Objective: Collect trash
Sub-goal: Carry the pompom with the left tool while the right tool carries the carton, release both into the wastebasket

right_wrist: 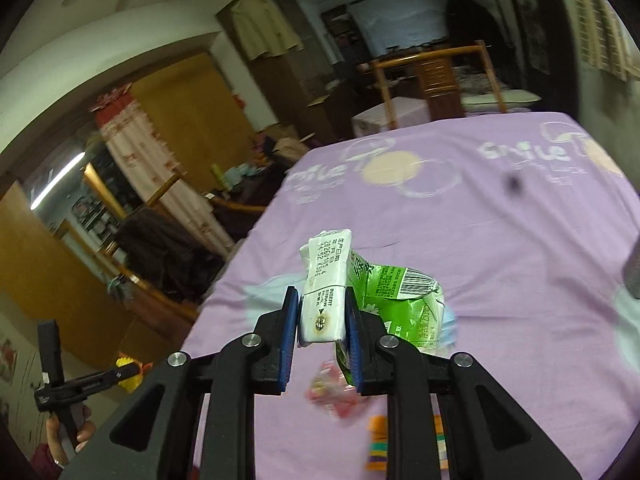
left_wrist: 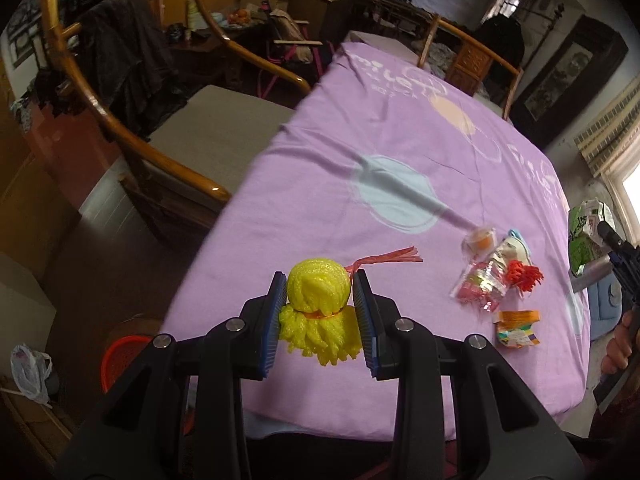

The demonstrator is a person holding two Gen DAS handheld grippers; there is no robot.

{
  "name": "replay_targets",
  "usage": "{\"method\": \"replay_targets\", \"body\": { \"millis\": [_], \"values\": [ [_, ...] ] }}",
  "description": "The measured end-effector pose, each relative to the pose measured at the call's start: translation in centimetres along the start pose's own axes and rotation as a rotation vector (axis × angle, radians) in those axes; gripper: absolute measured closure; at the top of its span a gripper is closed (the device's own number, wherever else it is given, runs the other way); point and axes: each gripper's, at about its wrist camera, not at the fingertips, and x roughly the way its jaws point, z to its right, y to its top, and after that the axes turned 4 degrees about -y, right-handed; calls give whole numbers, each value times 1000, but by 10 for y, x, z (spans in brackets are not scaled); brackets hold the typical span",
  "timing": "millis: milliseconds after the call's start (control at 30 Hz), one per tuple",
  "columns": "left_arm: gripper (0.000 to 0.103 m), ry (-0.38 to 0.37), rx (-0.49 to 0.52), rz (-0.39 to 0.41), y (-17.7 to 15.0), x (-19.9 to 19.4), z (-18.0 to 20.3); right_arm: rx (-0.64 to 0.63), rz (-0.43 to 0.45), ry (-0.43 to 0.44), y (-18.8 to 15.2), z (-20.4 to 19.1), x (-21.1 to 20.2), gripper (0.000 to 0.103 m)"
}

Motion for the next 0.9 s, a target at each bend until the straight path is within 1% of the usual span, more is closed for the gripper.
{"method": "replay_targets", "body": {
  "millis": [100,200,400,500,567,600,633,700,800,900],
  "values": [
    [68,38,-48,15,-11,-15,-34,-36,-62,56,-8,-36,19,80],
    [68,80,-120,15,-31,-28,-76,-89,-113,102,-16,-71,32,80],
    [68,141,-273,-7,-72,-41,-146,-185,-177,167,-26,-129,45,80],
    [66,172,-316,-12,-86,-47,-169,-234,-197,192,-30,-158,49,80],
    [54,195,-340,-14,-93,-51,-181,-262,-211,208,-32,-174,51,80],
    [39,211,-349,-12,-95,-53,-185,-274,-217,214,-34,-181,52,80],
    [28,233,-360,-7,-98,-57,-190,-288,-226,222,-36,-191,53,80],
    [22,254,-387,4,-104,-65,-200,-310,-247,239,-39,-206,58,80],
    [19,260,-427,2,-111,-72,-213,-343,-283,266,-47,-227,64,80],
    [16,287,-473,-5,-122,-81,-228,-382,-328,302,-60,-249,73,80]
  ]
}}
